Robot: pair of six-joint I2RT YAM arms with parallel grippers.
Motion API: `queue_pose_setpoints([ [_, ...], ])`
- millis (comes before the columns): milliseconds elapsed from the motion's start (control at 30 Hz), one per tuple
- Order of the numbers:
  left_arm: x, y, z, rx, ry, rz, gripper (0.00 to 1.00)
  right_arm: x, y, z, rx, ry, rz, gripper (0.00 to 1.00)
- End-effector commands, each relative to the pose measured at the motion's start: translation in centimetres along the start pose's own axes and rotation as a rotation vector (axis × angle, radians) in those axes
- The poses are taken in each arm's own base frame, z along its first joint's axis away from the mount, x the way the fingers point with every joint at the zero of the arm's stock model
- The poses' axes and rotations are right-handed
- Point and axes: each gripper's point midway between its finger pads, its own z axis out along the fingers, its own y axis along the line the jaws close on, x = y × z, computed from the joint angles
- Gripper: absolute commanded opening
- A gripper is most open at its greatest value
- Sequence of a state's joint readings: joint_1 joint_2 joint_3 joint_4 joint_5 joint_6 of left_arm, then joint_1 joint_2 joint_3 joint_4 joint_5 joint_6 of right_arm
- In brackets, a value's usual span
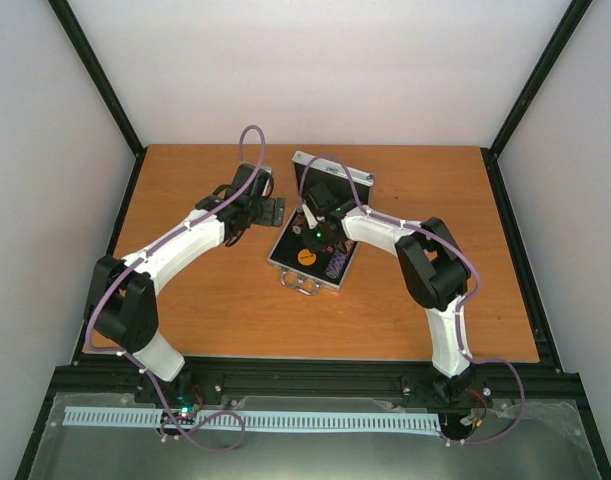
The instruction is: Pack up texas hold em set
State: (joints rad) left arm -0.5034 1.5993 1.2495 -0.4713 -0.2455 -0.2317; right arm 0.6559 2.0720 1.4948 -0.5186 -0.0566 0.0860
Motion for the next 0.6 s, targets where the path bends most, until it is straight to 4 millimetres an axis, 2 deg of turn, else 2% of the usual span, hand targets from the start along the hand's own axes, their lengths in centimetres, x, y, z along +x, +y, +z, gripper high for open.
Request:
queue_pose_setpoints([
  [0, -1.2, 0.1, -1.0, 0.0, -0.042, -0.008, 1.0, 4.2, -1.7, 1.5, 0.072, 0.125, 0.0, 0.14],
  [133, -1.2, 0.0, -1.1, 0.0, -0.041, -0.007, 1.0, 4.3, -1.8, 1.6, 0.073, 0.126, 0.001, 0.16],
  [267, -1.1, 0.1, -1.0, -0.002, -0.04, -0.007, 1.0, 3.8, -1.7, 1.3, 0.071, 0.11, 0.006, 0.29],
  [433, -1.2, 0.1, -1.0, 0.0, -0.042, -0.008, 1.0, 2.9, -1.6, 0.6, 0.068, 0.083, 0.003, 0.5],
  [567, -1.2, 0.1, -1.0, 0.0, -0.042, -0.007, 1.0, 2.1, -1.5, 0.0, 0.067, 0.061, 0.002, 0.52],
])
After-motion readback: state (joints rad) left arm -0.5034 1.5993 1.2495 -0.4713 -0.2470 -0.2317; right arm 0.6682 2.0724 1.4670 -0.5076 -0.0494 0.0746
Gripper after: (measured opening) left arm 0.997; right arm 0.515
